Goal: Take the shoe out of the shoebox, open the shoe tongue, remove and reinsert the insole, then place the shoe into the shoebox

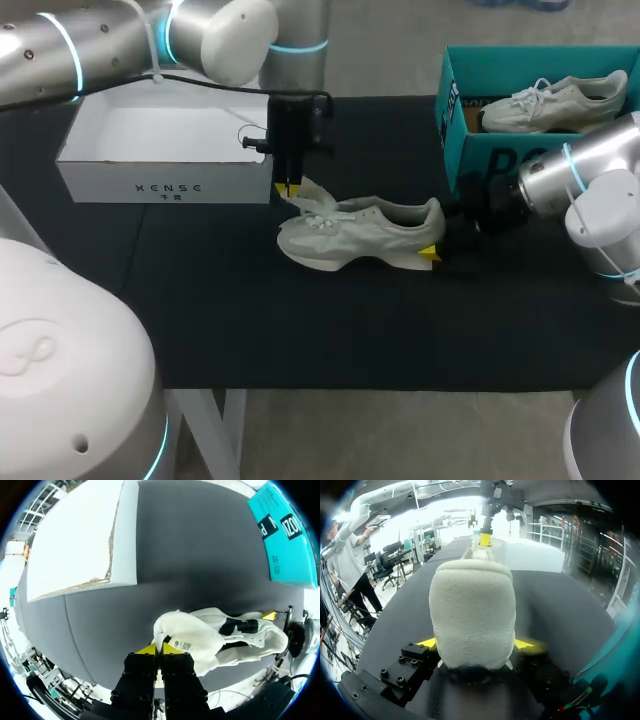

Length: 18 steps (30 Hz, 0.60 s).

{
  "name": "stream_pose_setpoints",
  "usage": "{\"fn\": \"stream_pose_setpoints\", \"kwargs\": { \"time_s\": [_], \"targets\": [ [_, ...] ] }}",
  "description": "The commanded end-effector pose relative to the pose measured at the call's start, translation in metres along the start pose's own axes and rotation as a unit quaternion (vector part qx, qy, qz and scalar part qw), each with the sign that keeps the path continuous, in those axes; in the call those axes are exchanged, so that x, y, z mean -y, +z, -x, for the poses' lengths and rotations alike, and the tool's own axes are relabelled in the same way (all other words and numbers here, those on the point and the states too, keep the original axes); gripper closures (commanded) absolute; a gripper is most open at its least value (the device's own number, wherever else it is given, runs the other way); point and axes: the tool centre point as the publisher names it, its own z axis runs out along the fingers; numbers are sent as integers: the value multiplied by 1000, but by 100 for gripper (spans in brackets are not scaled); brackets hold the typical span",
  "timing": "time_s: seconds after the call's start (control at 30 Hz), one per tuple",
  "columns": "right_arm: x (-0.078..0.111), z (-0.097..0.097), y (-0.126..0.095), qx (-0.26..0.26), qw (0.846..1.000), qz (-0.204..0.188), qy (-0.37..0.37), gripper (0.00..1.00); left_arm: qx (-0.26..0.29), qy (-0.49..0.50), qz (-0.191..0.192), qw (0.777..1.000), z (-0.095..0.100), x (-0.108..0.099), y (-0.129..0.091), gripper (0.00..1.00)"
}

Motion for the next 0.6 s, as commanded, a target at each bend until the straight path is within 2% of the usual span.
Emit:
{"fn": "stream_pose_setpoints", "kwargs": {
  "time_s": [0.03, 0.07, 0.1, 0.13, 0.33, 0.37, 0.43, 0.47, 0.5, 0.57, 0.6],
  "targets": [
    [7, 1, 0, 0, 1000, -1, 0, 100, -4, 15, -8, 1000, 8, -12, 9, 74],
    [7, 1, 0, 0, 1000, -1, 0, 100, -4, 19, -9, 1000, 6, -14, 9, 42],
    [7, 1, 0, 0, 1000, -1, 0, 100, -7, 27, -9, 1000, 5, -15, 8, 15],
    [7, 1, 0, 0, 1000, -1, 0, 100, -11, 42, -10, 999, 1, -17, 5, 0],
    [7, 1, 0, 0, 1000, -1, 0, 100, -47, 146, -48, 987, -15, -22, -31, 0],
    [7, 1, 0, 0, 1000, -1, 0, 100, -56, 169, -53, 983, -17, -21, -39, 0],
    [7, 1, 0, 0, 1000, -1, 0, 100, -53, 260, -40, 963, -23, -21, -54, 0],
    [7, 1, 0, 0, 1000, -1, 0, 100, -62, 337, -22, 939, -25, -21, -62, 0],
    [7, 1, 0, 0, 1000, -1, 0, 100, -46, 428, -8, 903, -26, -23, -70, 0],
    [7, 1, 0, 0, 1000, -1, 0, 100, 25, 579, -9, 815, -21, -29, -76, 0],
    [7, 1, 0, 0, 1000, -1, 0, 100, 47, 621, -31, 782, -16, -32, -81, 0]
  ]
}}
